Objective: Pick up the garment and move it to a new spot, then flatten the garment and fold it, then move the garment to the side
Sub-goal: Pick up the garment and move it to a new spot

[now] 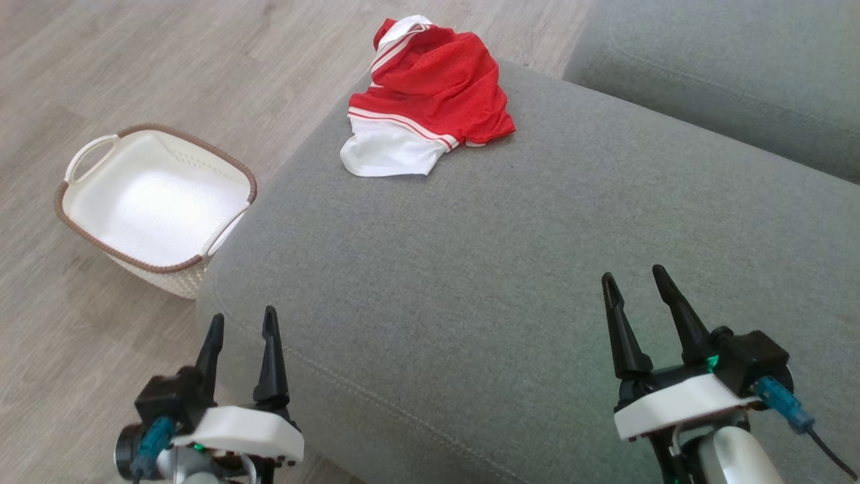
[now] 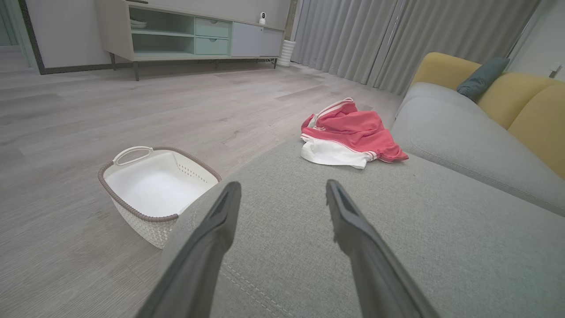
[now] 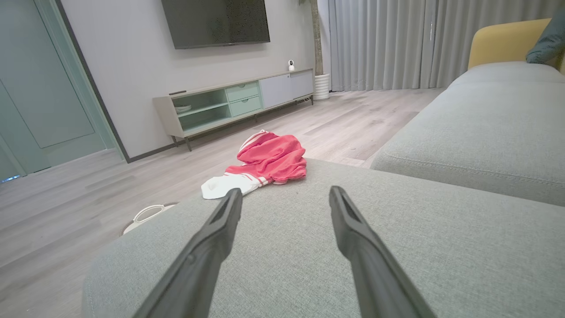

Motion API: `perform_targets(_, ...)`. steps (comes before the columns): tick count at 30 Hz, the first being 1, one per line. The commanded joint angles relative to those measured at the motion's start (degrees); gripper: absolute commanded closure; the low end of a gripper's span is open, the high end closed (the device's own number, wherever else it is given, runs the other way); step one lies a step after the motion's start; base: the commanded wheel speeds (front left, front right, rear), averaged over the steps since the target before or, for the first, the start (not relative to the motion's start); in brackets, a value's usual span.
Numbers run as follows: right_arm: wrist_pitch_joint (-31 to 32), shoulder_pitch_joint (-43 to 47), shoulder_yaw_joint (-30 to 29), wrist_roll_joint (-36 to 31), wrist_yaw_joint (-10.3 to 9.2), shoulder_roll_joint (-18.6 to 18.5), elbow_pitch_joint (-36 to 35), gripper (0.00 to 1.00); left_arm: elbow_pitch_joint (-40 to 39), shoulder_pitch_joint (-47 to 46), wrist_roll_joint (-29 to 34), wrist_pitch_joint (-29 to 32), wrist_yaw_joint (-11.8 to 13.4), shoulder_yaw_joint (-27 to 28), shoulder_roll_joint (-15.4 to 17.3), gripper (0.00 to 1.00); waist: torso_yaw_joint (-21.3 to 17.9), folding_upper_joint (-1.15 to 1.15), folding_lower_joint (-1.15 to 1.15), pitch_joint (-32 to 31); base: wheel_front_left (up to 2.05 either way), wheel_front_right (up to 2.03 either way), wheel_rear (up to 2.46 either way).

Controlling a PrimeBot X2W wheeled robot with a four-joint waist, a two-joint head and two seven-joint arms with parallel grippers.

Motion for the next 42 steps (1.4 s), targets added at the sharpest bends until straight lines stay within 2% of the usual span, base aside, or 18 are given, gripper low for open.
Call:
perform_targets(1, -0.07, -2.54, 1.40, -0.66, 0.37, -0.29, -1.78, 0.00, -2.26, -1.56, 0.13, -0.71, 0.36, 1.92, -0.10, 0.00, 0.05, 0.00, 0.00, 0.27, 0.00, 0.00, 0.00)
perform_targets(7, 0.33, -2.92, 1.19, -1.63, 0.37, -0.29, -2.63, 0.00, -2.67, -1.84, -0.13, -0.71, 0.27, 2.03, -0.17, 0.00, 0.25, 0.00, 0.00, 2.18, 0.00, 0.00, 0.00)
perform_targets(12, 1.35, -3.39, -1.60, -3.80, 0.37, -0.29, -5.06, 0.00, -1.38, -6.09, 0.88, -0.71, -0.99, 2.46, 0.44, 0.00, -0.40, 0.00, 0.00, 5.55, 0.00, 0.00, 0.00)
perform_targets(16, 3.24, -4.92, -3.08, -6.45, 0.37, -0.29, -8.34, 0.00, -0.20, -13.58, 2.18, -0.71, -2.29, 3.83, 2.97, 0.00, -3.21, 0.00, 0.00, 10.00, 0.00, 0.00, 0.00)
perform_targets(18, 4.36, -5.98, -3.61, -8.00, 0.37, -0.29, -10.13, 0.00, 1.26, -18.71, 3.03, -0.71, -3.09, 4.47, 4.99, 0.00, -4.87, 0.00, 0.00, 12.36, 0.00, 0.00, 0.00)
perform_targets(19, 5.45, -7.21, -3.96, -9.54, 0.37, -0.29, -12.23, 0.00, 3.37, -24.53, 3.91, -0.37, -3.93, 4.93, 7.33, 0.00, -6.75, 0.00, 0.00, 14.99, 0.00, 0.00, 0.00)
perform_targets(20, 5.45, -7.21, -3.96, -9.54, 0.37, -0.29, -12.23, 0.00, 3.37, -24.53, 3.91, -0.37, -3.93, 4.93, 7.33, 0.00, -6.75, 0.00, 0.00, 14.99, 0.00, 0.00, 0.00)
perform_targets(23, 7.11, -8.81, -4.45, -11.61, 0.37, -0.29, -15.30, 0.00, 7.68, -33.71, 4.66, 1.92, -5.79, 4.87, 10.21, 0.00, -9.35, 0.00, 0.00, 18.46, 0.00, 0.00, 0.00)
perform_targets(24, 7.60, -9.26, -4.55, -12.19, 0.37, -0.29, -16.26, 0.00, 9.37, -36.63, 4.38, 2.96, -7.14, 4.57, 10.89, 0.00, -10.21, 0.00, 0.00, 19.53, 0.00, 0.00, 0.00)
perform_targets(27, 8.89, -10.27, -4.76, -13.50, 0.37, -0.29, -18.81, 0.00, 15.97, -44.56, 2.24, 7.42, -10.11, 4.72, 12.45, 0.00, -12.63, 0.00, 0.00, 22.46, 0.00, 0.00, 0.00)
perform_targets(30, 10.04, -10.56, -4.86, -14.58, 0.37, -0.29, -21.20, 0.00, 23.51, -51.21, -0.97, 13.44, -11.85, 5.01, 13.22, 0.00, -14.65, 0.00, 0.00, 25.11, 0.00, 0.00, 0.00)
perform_targets(36, 11.89, -9.84, -4.90, -16.14, 0.37, -0.29, -25.72, 0.00, 34.89, -59.01, -4.05, 20.21, -13.09, 3.73, 14.34, 0.00, -17.29, 0.00, 0.00, 29.59, 0.00, 0.00, 0.00)
perform_targets(42, 12.50, -9.65, -5.13, -16.70, 0.37, -0.29, -28.80, 0.00, 43.06, -62.13, -6.04, 21.38, -13.31, 3.84, 15.01, 0.00, -18.41, 0.00, 0.00, 32.51, 0.00, 0.00, 0.00)
